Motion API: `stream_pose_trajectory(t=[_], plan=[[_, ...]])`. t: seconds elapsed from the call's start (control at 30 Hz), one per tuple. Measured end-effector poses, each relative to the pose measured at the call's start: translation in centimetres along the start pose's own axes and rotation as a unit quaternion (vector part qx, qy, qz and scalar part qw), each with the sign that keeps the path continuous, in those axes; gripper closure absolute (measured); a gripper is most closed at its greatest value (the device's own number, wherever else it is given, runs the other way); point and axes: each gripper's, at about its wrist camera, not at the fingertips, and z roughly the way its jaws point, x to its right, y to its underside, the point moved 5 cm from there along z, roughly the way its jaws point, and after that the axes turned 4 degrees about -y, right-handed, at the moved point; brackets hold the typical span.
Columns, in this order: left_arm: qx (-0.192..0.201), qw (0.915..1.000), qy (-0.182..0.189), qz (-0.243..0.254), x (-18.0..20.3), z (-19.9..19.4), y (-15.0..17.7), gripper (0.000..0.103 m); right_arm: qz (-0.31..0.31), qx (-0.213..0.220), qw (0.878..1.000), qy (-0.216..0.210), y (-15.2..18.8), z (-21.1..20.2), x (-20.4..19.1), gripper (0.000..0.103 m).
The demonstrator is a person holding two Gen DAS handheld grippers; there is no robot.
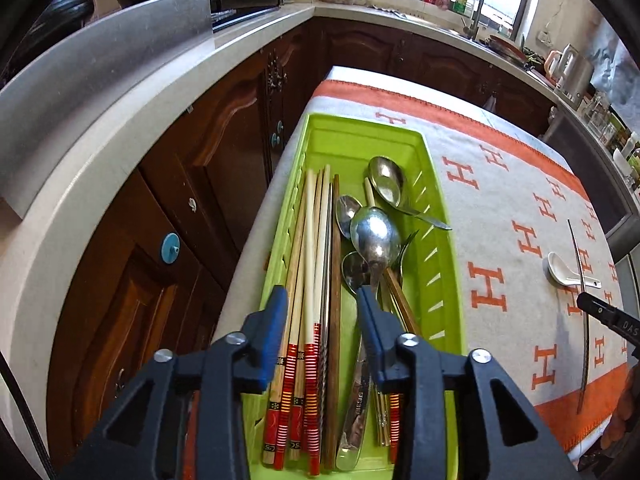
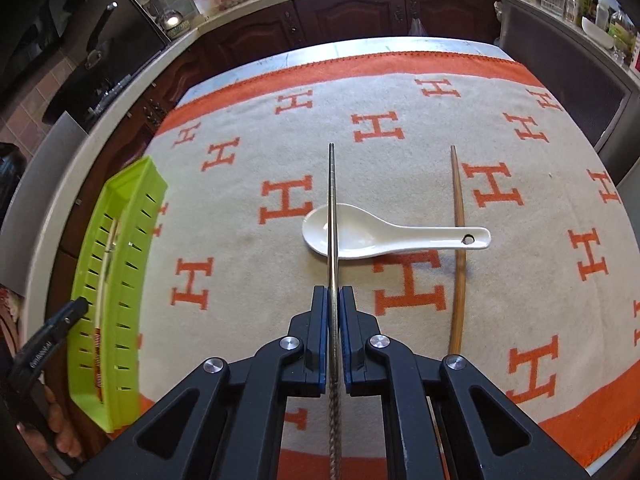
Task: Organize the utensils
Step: 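Lift the steel chopstick with the right tool toward the green tray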
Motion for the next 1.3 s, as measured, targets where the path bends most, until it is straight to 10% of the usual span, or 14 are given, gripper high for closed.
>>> stream_pose_trajectory(t=[0.6, 1.3], plan=[[0.027, 0.9986, 0.001, -0.045, -4.3, -3.9, 0.7, 0.043, -0.081, 0.002, 0.99, -0.115, -2.4, -4.8, -14.8, 0.098], [0.007, 0.9956, -0.025, -0.09, -9.1, -2.6, 2.6, 0.043, -0.065, -0.06, 0.983, -0.159, -3.7, 3.9, -28.3, 0.097]])
